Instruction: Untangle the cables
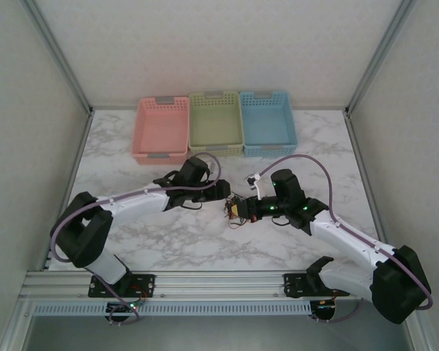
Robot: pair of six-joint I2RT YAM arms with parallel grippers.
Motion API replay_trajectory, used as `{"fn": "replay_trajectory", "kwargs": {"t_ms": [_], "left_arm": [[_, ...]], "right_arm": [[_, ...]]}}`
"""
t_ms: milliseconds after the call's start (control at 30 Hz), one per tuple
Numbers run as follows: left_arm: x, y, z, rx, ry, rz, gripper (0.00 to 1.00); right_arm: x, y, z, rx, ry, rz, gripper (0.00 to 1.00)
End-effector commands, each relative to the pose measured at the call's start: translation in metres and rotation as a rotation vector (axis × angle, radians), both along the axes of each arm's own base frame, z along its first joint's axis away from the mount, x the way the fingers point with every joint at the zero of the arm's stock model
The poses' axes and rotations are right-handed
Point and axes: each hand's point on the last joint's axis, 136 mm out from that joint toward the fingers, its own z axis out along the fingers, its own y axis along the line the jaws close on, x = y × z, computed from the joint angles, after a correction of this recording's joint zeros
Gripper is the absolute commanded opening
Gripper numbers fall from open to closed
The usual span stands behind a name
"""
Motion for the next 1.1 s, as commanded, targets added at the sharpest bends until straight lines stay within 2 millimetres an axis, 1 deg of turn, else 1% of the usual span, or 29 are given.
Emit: {"fn": "replay_trajectory", "kwargs": {"t_ms": [0,200,333,433,567,733,800,867,933,1067], "left_arm": [[0.006,-0.01,-0.001,0.027,-0.021,-0.065,0.69],[0.019,-0.014,-0.02,0.09,-0.007,-0.065,0.64],[0.023,-0.017,-0.029,0.107,0.003,-0.069,0.57],[0.027,-0.019,-0.028,0.099,-0.017,-0.065,0.49],[0.028,-0.019,-0.033,0.107,-0.012,-0.06,0.34],[0.029,-0.013,-0.036,0.136,-0.026,-0.051,0.19],[0.03,-0.006,-0.033,0.155,-0.046,-0.03,0.08],[0.031,0.003,-0.024,0.16,-0.082,0.006,0.02],[0.031,0.015,-0.014,0.179,-0.117,0.041,0.0],[0.024,0.051,-0.002,0.249,-0.142,0.119,0.0]], "right_arm": [[-0.003,0.005,0.012,0.025,-0.035,0.032,0.0],[-0.003,0.004,0.013,0.022,-0.037,0.03,0.0],[-0.003,0.004,0.013,0.022,-0.036,0.031,0.0],[-0.003,0.004,0.012,0.015,-0.033,0.027,0.0],[-0.002,0.003,0.01,0.008,-0.034,0.02,0.0],[-0.002,0.002,0.012,0.007,-0.039,0.015,0.0],[-0.001,0.001,0.013,0.006,-0.045,0.008,0.0],[-0.001,-0.001,0.014,-0.001,-0.052,-0.002,0.0],[0.002,-0.004,0.016,-0.011,-0.066,-0.025,0.0],[0.008,-0.012,0.021,-0.041,-0.104,-0.082,0.0]]}}
